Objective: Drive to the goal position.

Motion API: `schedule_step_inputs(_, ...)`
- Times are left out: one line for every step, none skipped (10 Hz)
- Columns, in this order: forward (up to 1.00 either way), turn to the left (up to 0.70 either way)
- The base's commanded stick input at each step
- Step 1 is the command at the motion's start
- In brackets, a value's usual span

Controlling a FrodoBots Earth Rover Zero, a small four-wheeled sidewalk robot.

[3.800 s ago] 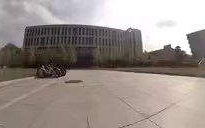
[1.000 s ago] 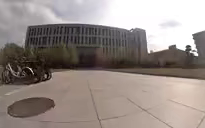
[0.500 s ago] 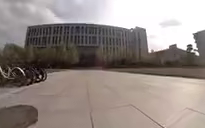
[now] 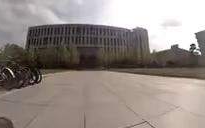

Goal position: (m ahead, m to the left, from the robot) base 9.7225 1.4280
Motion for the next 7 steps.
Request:
schedule_step_inputs(1.0, 0.0)
schedule_step_inputs(1.0, 0.0)
schedule_step_inputs(1.0, 0.0)
schedule_step_inputs(1.0, 0.0)
schedule_step_inputs(1.0, 0.0)
schedule_step_inputs(1.0, 0.0)
schedule_step_inputs(1.0, 0.0)
